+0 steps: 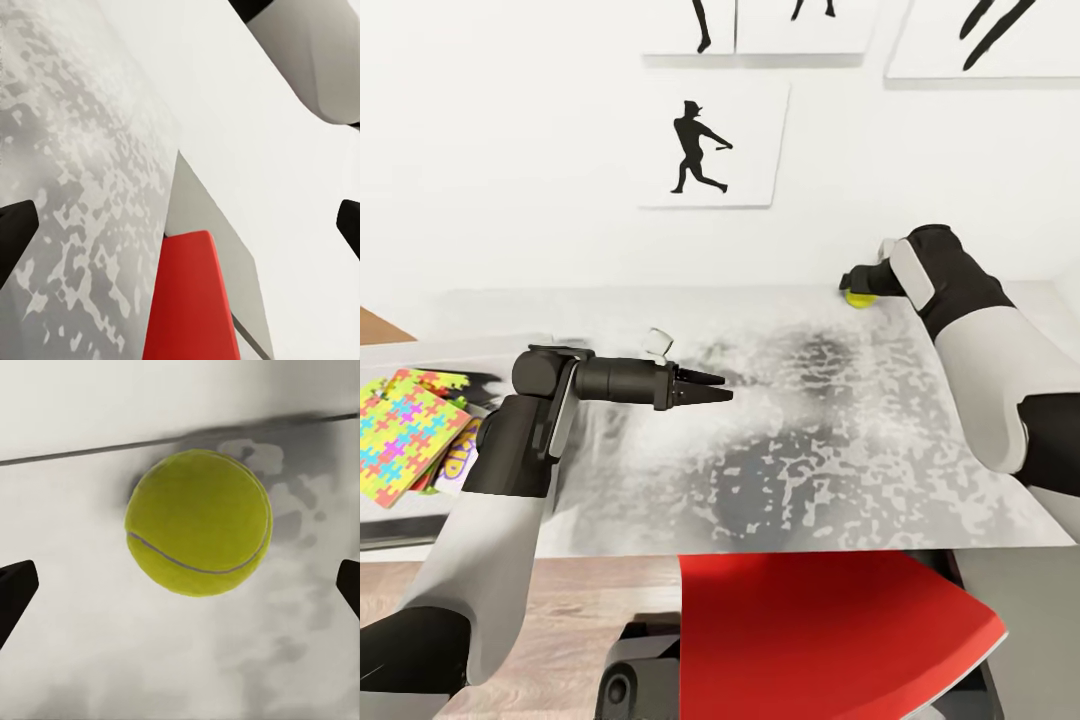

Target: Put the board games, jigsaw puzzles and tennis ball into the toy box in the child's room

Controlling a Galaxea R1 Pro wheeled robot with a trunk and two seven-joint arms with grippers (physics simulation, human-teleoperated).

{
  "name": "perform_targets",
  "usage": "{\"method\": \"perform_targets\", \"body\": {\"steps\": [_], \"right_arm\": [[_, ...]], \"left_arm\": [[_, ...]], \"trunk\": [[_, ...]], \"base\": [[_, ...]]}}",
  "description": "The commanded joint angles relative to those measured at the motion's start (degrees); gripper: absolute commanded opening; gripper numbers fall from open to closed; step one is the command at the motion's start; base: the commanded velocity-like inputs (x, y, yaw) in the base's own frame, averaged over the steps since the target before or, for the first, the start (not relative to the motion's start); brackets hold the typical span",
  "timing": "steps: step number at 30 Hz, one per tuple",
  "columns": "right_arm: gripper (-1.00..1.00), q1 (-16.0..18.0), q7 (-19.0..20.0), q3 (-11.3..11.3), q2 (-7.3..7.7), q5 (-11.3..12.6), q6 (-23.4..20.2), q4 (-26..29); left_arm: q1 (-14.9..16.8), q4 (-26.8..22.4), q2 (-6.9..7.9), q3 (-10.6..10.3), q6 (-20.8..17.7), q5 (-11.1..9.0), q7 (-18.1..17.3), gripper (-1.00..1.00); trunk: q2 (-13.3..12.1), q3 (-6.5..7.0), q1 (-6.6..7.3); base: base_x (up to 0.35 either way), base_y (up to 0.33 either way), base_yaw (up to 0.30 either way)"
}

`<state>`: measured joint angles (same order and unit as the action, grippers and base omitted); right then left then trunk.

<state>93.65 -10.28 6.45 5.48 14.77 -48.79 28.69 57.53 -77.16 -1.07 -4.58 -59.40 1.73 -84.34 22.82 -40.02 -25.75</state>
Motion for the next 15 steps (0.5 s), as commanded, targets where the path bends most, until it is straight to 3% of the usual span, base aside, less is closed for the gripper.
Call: {"method": "perform_targets", "body": {"steps": [1,15], "right_arm": [[1.0,0.11,-0.41,0.44,0.12,0.63,-0.3,0.05],[1.0,1.22,-0.18,0.41,0.46,0.95,-2.19,0.05]], "left_arm": [[0.04,0.0,-0.03,0.01,-0.6,0.19,-0.29,1.0],[0.21,0.0,-0.07,0.01,-0.6,0.16,-0.29,1.0]], "trunk": [[0.09,-0.16,-0.03],[0.09,-1.0,-0.03]], "base": [[0.0,0.0,0.0],[0.0,0.0,0.0]]}}
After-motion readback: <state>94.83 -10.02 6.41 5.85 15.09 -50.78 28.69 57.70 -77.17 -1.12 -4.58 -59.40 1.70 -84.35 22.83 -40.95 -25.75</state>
